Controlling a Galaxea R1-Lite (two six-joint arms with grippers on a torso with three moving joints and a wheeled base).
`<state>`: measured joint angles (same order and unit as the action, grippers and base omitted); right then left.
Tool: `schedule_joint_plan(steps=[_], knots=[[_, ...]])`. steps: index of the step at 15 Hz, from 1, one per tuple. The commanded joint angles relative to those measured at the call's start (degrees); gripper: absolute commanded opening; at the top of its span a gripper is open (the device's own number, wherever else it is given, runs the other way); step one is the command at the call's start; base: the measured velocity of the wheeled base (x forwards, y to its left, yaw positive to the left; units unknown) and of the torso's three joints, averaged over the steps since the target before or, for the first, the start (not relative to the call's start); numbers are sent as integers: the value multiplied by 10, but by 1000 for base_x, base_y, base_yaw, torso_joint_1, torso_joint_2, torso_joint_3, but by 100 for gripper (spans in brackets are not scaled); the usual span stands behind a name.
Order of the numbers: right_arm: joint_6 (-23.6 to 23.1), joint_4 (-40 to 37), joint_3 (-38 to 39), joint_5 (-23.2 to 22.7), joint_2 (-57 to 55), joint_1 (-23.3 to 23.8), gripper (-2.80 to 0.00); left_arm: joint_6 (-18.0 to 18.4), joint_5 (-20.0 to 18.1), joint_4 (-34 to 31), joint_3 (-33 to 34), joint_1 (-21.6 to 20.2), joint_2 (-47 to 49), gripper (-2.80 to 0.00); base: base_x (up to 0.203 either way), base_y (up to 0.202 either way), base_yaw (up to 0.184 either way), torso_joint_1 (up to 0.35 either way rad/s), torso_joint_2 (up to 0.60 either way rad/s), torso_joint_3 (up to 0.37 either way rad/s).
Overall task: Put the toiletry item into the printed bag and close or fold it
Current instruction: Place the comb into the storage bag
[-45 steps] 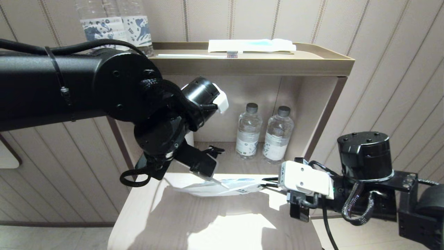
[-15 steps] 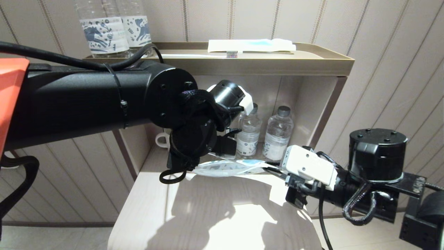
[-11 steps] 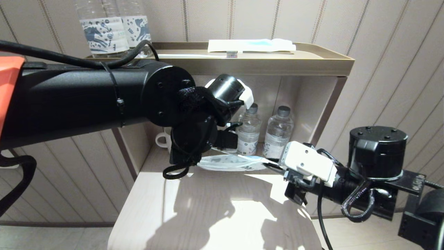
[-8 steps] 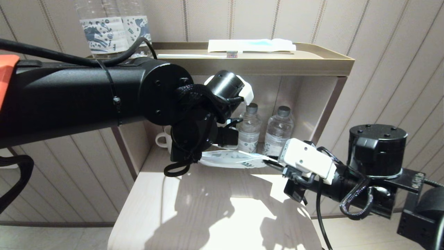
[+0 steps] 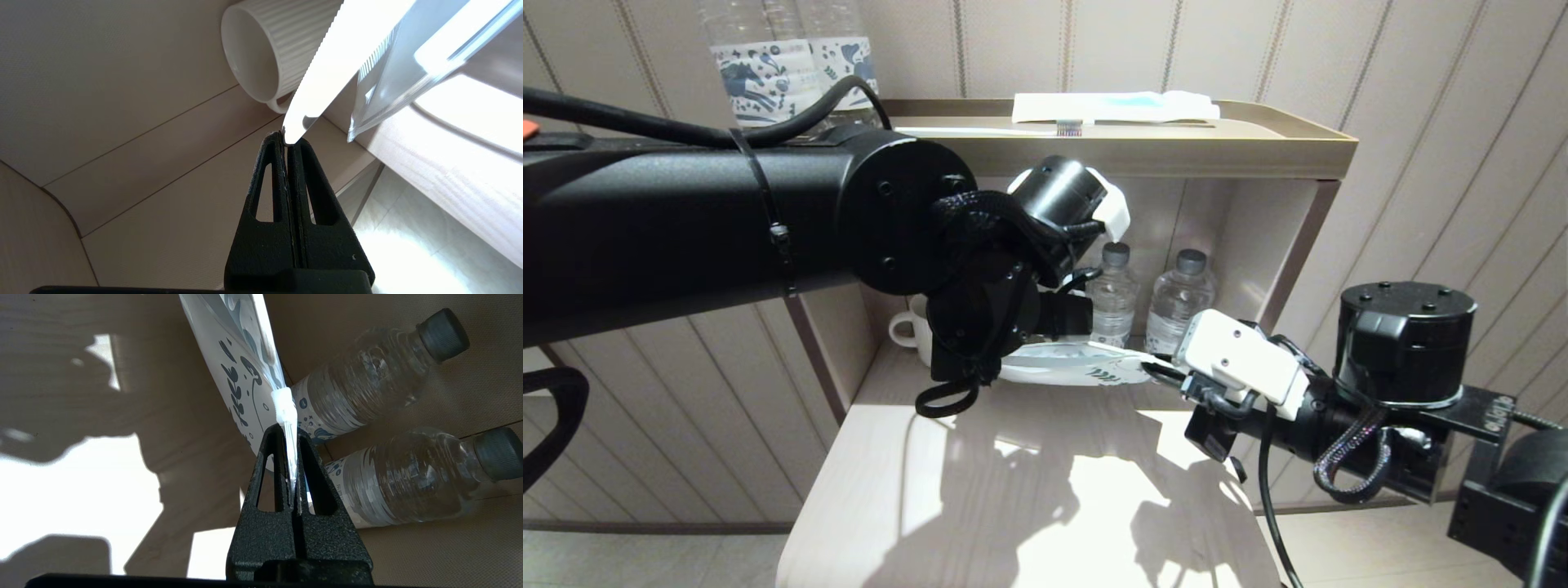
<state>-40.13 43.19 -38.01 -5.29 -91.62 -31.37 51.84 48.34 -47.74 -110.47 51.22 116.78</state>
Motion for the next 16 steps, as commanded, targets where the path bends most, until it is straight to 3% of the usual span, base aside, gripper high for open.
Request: schedule_joint_plan(steps=[1,7,11,15,16], knots=[[-2,2,-2,1,-4,0,-280,1,4,-2,0,5,-2,-280,0,0,0,0,0,0],[1,2,-10,2,-5,1,-280,-7,7,-8,0,17,-4,-280,0,0,0,0,0,0],[4,1,-14,2,-12,2,-280,-42,6,-3,0,15,-4,-280,0,0,0,0,0,0],[6,1,-27,0,-28,14,-280,-114,-23,-7,0,-8,-6,-280,0,0,0,0,0,0],[9,1,-32,-2,-34,20,-280,-156,-44,-11,0,-12,-9,-280,0,0,0,0,0,0]])
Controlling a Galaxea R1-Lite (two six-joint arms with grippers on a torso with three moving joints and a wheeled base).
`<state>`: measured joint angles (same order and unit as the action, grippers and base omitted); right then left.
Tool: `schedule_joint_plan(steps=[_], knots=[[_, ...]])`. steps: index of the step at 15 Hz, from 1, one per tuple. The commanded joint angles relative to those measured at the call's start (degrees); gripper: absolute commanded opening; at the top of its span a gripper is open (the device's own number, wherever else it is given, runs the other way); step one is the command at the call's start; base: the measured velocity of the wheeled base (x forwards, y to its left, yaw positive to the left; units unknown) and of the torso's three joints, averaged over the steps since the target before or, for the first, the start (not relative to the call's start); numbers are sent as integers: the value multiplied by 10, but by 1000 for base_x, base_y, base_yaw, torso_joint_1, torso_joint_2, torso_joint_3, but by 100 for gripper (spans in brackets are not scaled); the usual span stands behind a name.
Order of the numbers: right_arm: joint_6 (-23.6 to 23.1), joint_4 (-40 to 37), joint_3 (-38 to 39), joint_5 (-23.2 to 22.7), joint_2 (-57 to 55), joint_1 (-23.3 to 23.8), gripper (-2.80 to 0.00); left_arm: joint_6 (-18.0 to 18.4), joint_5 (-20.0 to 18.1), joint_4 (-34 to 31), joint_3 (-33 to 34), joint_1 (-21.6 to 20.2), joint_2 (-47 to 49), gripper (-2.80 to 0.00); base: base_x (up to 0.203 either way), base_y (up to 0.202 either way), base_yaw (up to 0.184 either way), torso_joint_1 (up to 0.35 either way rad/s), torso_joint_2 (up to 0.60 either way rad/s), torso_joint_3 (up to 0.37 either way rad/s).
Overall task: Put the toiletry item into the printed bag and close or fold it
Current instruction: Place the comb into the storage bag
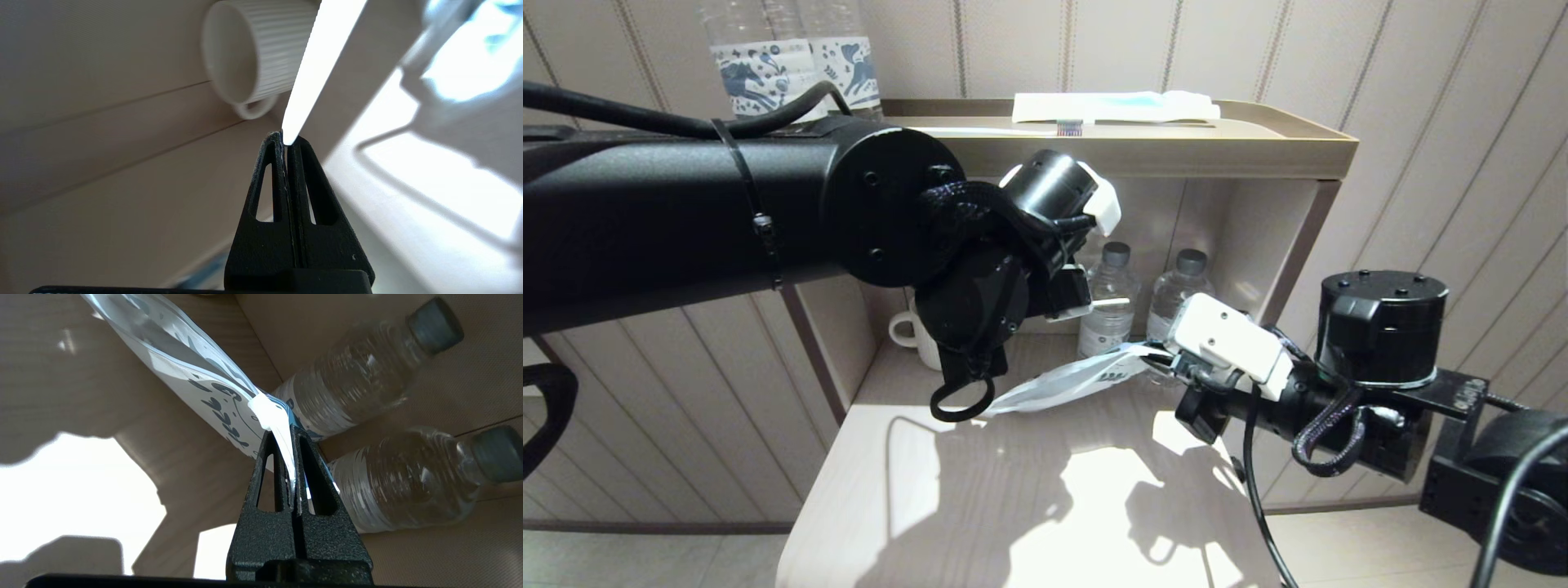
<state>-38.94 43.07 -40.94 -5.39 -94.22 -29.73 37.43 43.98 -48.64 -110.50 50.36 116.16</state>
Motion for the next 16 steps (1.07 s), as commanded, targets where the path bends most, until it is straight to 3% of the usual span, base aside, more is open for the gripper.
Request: schedule_joint_plan(steps=[1,3,5,7,10,12,16], knots=[[1,2,-6,-3,-9,4,-280,-38,-24,-7,0,-8,-6,-280,0,0,0,0,0,0],[47,-3,-22,-15,-10,6,-280,-121,-80,-28,6,-16,-22,-280,0,0,0,0,0,0],[77,-11,-31,-19,-11,6,-280,-161,-117,-51,10,-21,-34,-280,0,0,0,0,0,0],[77,-43,-31,-18,-8,7,-280,-186,-143,-61,12,-21,-39,-280,0,0,0,0,0,0],[76,-56,-27,-20,-5,7,-280,-199,-148,-51,38,-21,-42,-280,0,0,0,0,0,0],[76,-56,-27,-20,-8,7,-280,-203,-192,-41,38,-19,-36,-280,0,0,0,0,0,0],[77,-56,-31,-20,-10,8,-280,-272,-298,51,43,-3,-23,-280,0,0,0,0,0,0]])
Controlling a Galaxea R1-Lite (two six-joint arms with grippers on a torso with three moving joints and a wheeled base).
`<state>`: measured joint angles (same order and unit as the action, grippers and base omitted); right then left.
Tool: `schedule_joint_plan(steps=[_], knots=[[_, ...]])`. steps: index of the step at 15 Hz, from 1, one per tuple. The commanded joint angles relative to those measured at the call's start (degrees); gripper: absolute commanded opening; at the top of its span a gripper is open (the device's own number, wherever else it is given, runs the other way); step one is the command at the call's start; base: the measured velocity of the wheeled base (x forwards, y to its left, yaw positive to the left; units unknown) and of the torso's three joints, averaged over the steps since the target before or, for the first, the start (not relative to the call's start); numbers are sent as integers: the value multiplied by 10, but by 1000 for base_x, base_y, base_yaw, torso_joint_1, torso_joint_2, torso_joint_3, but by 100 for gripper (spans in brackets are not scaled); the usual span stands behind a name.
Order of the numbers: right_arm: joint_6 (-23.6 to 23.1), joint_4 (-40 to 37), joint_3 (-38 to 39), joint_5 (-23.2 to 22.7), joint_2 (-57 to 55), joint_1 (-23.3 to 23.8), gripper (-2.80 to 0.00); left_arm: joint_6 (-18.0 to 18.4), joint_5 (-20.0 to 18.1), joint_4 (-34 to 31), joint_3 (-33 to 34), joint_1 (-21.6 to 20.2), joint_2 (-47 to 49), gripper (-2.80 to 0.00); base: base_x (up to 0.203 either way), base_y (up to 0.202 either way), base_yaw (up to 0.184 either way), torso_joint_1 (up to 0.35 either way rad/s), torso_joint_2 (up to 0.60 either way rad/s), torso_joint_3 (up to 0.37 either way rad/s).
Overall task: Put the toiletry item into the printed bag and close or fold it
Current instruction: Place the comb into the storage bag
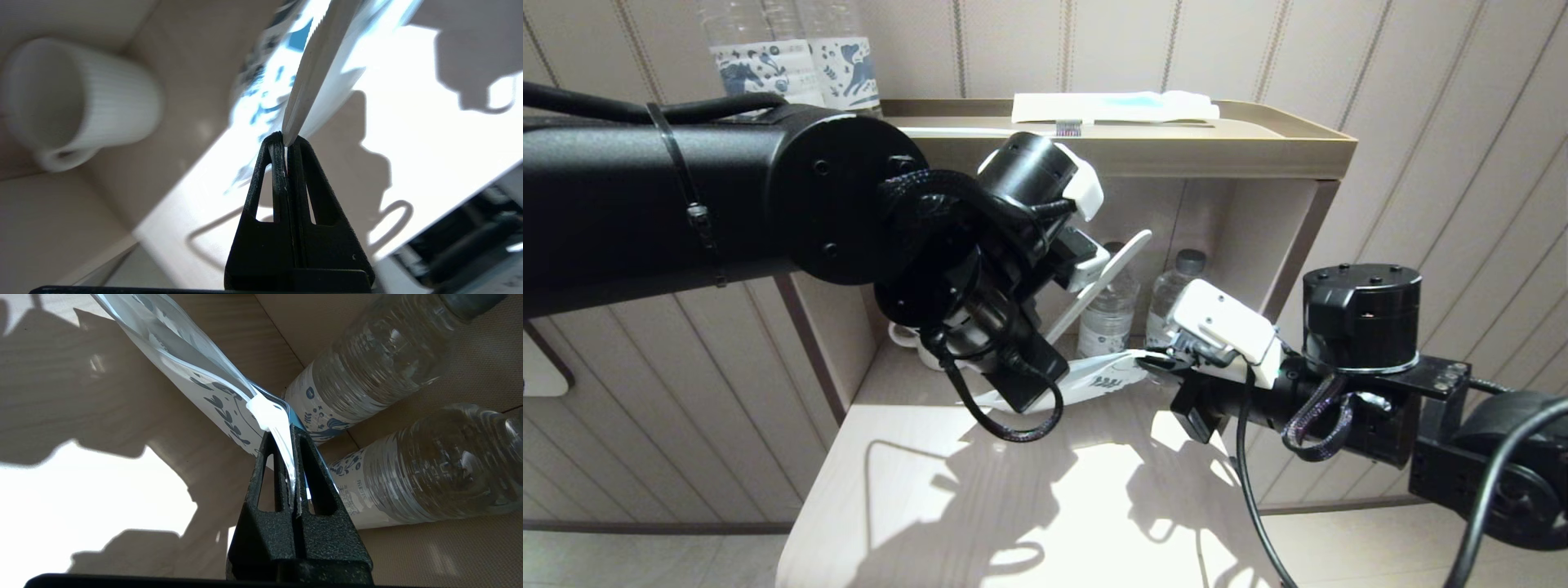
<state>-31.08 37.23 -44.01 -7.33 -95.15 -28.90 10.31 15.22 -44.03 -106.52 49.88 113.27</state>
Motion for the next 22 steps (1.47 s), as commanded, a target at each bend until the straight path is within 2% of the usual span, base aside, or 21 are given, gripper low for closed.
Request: schedule_joint_plan(steps=[1,3,7,12,15,22], knots=[[-1,2,0,-1,-1,0,-280,-7,-28,19,19,2,5,-280,0,0,0,0,0,0],[-2,2,0,-1,-2,-1,-280,-10,-41,46,50,2,6,-280,0,0,0,0,0,0],[-2,3,1,-1,-5,-1,-280,-5,-39,122,90,-5,6,-280,0,0,0,0,0,0],[-3,5,3,-1,-7,-1,-280,1,-37,120,104,-12,4,-280,0,0,0,0,0,0],[-3,4,1,-1,-5,-1,-280,36,-34,119,131,-21,-15,-280,0,0,0,0,0,0],[-2,3,-1,-1,-6,-2,-280,87,-16,121,183,-25,-26,-280,0,0,0,0,0,0]])
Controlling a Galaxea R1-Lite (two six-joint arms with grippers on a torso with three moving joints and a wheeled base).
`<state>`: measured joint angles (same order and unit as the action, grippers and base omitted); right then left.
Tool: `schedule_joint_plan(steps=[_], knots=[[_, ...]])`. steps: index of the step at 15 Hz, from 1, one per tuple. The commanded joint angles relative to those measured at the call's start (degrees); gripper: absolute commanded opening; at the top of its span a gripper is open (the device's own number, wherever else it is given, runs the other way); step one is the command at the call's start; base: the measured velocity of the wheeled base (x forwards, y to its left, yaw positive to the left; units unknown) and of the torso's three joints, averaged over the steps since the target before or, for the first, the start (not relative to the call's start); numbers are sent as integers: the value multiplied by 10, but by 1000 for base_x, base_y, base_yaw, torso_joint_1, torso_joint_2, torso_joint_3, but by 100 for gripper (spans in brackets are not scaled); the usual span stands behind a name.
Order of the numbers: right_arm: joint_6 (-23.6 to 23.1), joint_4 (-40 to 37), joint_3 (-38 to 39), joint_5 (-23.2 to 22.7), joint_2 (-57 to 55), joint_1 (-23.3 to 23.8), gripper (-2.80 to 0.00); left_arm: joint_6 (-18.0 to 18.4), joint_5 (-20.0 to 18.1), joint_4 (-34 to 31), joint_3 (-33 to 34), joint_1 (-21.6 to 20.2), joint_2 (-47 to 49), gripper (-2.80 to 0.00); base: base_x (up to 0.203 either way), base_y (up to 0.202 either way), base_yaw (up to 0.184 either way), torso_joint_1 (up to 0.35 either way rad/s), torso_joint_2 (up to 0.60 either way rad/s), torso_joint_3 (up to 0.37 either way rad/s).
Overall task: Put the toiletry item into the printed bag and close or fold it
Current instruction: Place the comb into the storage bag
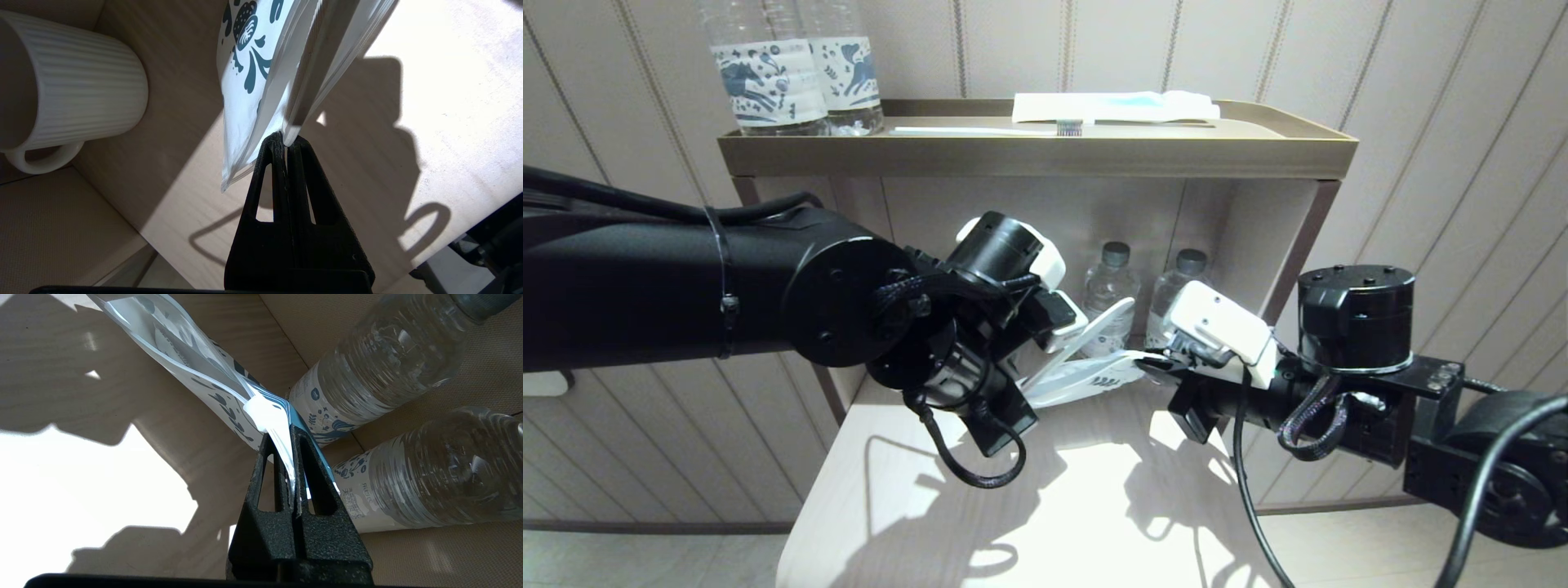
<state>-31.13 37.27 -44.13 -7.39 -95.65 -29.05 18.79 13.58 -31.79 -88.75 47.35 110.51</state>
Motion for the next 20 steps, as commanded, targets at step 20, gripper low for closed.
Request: schedule_joint_plan(steps=[20], knots=[[0,0,-7,0,-2,-1,-280,9,63,32,53,-11,-1,-280,0,0,0,0,0,0]])
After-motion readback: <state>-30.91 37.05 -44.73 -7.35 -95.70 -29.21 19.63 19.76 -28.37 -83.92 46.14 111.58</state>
